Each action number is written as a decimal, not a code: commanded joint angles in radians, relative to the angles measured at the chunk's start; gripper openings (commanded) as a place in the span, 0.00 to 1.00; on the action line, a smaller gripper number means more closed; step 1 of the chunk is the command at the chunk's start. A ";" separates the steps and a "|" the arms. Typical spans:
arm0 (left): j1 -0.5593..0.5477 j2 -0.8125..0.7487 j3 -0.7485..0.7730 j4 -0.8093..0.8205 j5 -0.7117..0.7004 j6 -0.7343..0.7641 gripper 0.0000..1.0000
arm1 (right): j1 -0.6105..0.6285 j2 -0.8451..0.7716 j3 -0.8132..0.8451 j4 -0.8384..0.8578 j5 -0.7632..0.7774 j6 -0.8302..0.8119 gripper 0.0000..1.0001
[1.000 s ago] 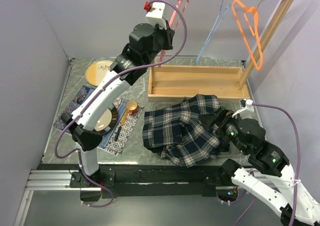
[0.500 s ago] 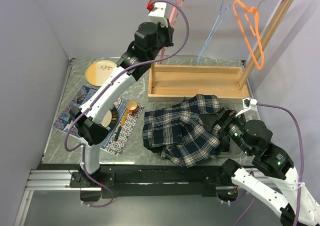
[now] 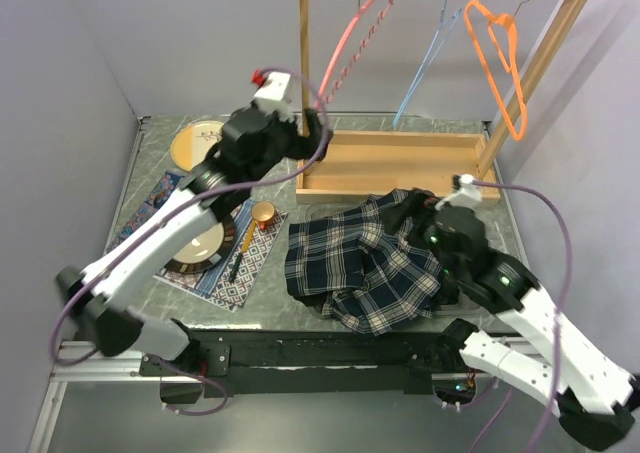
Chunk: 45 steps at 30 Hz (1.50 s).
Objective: Remove the skirt from the hanger
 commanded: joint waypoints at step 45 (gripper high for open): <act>-0.489 0.173 -0.677 0.432 -0.159 -0.479 0.82 | -0.179 0.006 -0.550 0.256 -0.121 0.166 0.00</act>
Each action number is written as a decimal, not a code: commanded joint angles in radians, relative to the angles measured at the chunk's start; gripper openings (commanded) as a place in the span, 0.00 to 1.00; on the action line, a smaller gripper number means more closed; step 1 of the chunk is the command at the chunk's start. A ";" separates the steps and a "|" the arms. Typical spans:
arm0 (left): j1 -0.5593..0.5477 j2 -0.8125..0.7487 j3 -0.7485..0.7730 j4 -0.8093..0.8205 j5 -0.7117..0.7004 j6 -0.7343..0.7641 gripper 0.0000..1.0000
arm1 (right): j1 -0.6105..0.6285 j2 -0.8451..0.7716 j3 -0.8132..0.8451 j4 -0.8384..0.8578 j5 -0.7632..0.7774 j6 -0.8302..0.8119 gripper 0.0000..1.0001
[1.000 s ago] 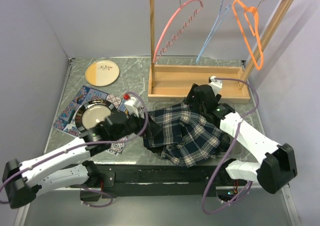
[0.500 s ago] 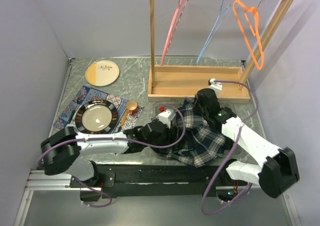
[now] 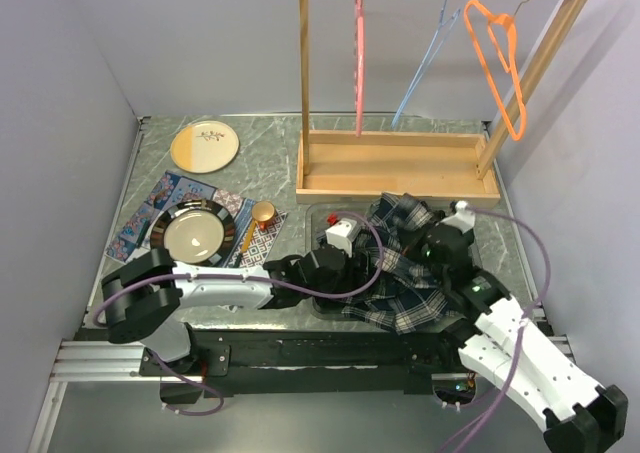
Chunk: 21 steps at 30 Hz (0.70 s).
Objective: Remove the skirt from the hanger
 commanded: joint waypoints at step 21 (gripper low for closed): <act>-0.046 -0.219 0.230 -0.384 -0.153 -0.061 0.85 | 0.014 0.184 -0.133 0.004 0.021 0.153 0.11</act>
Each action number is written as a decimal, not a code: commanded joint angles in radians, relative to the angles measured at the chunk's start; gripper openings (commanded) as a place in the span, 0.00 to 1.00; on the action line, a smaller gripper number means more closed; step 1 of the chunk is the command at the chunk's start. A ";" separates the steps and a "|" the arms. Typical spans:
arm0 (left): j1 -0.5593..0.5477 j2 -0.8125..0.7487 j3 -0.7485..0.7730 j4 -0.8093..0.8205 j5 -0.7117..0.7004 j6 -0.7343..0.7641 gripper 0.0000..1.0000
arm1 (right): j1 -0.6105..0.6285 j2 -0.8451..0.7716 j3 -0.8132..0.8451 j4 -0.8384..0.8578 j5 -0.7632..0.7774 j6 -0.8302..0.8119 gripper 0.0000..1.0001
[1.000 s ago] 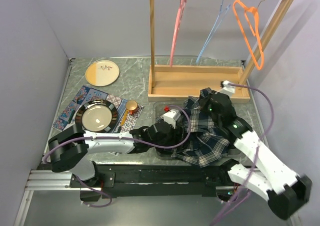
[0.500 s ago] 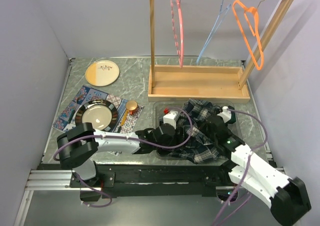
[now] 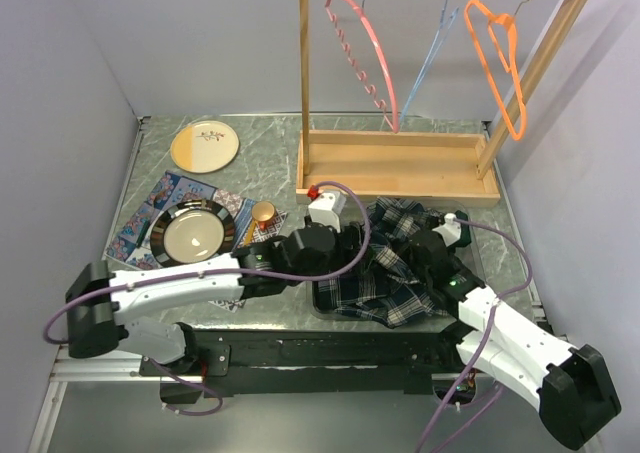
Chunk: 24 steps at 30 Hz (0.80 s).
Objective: Remove the skirt from the hanger
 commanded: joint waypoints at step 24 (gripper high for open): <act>-0.066 -0.316 0.250 -0.228 -0.135 0.238 0.97 | 0.012 -0.306 0.897 -0.784 -0.082 -0.341 1.00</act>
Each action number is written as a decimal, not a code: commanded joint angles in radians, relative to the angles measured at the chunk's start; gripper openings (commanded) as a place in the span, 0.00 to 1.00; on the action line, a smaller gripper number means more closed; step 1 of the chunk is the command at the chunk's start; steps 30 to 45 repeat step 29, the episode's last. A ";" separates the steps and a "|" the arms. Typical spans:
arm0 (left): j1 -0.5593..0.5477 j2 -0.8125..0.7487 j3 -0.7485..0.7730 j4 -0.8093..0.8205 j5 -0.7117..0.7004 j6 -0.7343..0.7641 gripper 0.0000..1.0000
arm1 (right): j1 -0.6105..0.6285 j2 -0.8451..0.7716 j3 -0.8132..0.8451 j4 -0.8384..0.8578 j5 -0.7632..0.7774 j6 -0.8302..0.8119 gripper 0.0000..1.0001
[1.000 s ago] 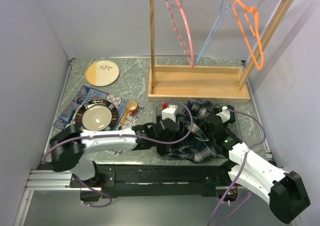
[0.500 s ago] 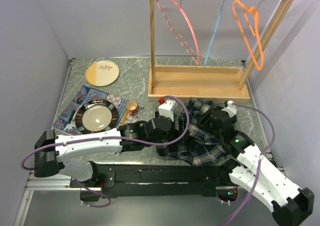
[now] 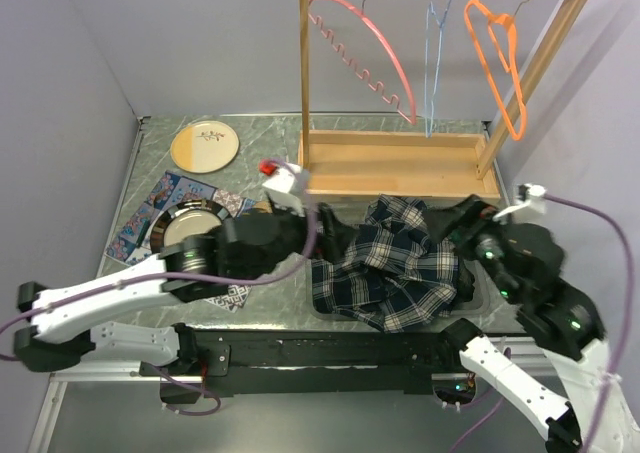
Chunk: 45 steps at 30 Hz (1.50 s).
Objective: Remove the skirt from the hanger
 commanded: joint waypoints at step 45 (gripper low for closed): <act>-0.004 -0.421 -0.093 0.078 -0.072 0.122 0.97 | 0.003 -0.128 0.224 0.003 -0.153 -0.044 1.00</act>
